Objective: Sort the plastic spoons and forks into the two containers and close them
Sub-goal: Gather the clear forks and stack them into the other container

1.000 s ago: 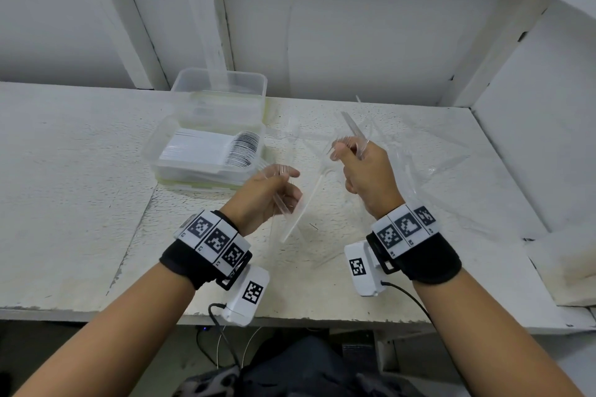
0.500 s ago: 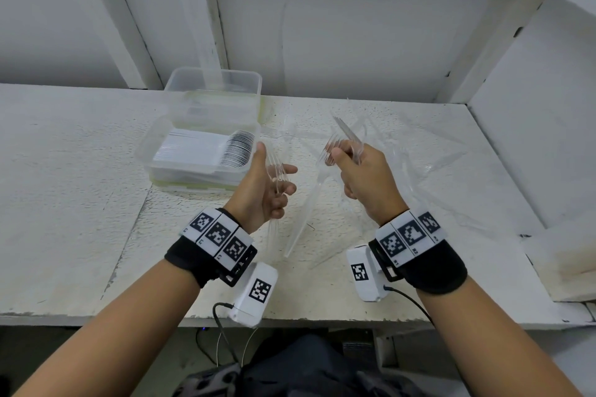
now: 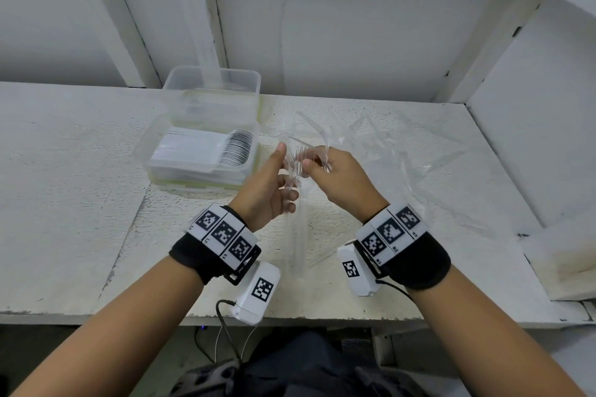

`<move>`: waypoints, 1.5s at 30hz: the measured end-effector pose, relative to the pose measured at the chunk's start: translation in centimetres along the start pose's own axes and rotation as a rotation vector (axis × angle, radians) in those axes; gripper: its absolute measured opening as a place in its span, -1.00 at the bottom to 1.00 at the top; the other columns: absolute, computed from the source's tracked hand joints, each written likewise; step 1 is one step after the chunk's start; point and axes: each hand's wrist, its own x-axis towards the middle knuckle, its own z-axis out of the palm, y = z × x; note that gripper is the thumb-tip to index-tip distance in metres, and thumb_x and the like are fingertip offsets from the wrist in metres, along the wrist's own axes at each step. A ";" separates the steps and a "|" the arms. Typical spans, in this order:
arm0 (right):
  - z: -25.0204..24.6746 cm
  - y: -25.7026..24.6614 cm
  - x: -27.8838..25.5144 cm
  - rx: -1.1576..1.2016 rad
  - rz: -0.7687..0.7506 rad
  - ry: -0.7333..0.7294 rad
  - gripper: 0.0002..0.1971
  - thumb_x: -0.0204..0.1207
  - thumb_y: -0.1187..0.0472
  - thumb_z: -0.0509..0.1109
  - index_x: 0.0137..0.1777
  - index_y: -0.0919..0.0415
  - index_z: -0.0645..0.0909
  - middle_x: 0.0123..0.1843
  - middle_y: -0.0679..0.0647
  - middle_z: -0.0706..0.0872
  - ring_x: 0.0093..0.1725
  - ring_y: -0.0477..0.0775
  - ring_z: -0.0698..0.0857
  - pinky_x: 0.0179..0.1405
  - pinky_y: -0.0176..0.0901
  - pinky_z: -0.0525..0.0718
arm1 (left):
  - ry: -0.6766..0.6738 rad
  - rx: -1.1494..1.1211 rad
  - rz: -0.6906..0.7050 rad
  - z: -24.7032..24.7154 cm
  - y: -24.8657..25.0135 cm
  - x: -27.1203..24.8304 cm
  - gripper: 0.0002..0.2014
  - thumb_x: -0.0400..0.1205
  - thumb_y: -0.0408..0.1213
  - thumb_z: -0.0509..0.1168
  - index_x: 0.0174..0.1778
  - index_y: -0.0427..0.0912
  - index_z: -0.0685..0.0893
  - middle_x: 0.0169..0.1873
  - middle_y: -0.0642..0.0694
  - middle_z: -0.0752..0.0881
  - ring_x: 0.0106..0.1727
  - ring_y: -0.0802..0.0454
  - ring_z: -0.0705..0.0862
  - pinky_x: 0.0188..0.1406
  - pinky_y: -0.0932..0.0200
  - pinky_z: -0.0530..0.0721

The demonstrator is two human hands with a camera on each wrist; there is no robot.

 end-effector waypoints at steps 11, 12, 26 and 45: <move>0.2 -0.1 -0.1 -0.038 -0.019 -0.045 -0.80 0.61 0.26 0.24 -0.02 0.21 0.72 -0.18 0.17 0.72 -0.25 -0.04 0.59 -0.25 -0.23 0.49 | -0.017 0.083 0.031 -0.2 -0.3 0.7 -0.53 0.75 -0.06 -0.04 0.38 -0.36 0.41 -0.13 -0.17 0.60 -0.41 0.10 0.47 -0.44 0.25 0.53; 0.2 0.0 -0.1 -0.047 -0.018 -0.044 -0.80 0.61 0.26 0.24 -0.02 0.22 0.72 -0.20 0.15 0.71 -0.27 -0.06 0.57 -0.26 -0.25 0.47 | -0.025 0.091 0.028 -0.2 -0.3 0.7 -0.53 0.75 -0.06 -0.05 0.40 -0.36 0.41 -0.09 -0.18 0.60 -0.39 0.09 0.47 -0.41 0.23 0.53; 0.1 0.2 0.5 -0.195 -0.005 0.104 -0.83 0.59 0.19 0.29 -0.05 0.25 0.67 -0.24 -0.05 0.60 -0.25 -0.12 0.52 -0.36 -0.59 0.39 | 0.069 0.151 0.073 -0.2 -1.0 1.0 -0.82 0.67 -0.24 0.11 0.12 -0.21 0.50 -0.33 -0.05 0.55 -0.32 0.10 0.47 -0.34 0.21 0.40; 1.3 -1.1 -0.2 0.094 0.093 0.148 -0.77 0.60 0.16 0.28 -0.26 0.16 0.66 -0.27 0.03 0.75 -0.37 -0.23 0.63 -0.43 -0.45 0.50 | -0.048 0.147 0.115 0.0 -0.7 0.6 -0.63 0.77 -0.12 -0.06 0.29 -0.24 0.53 -0.13 -0.16 0.53 -0.37 0.13 0.55 -0.45 0.33 0.49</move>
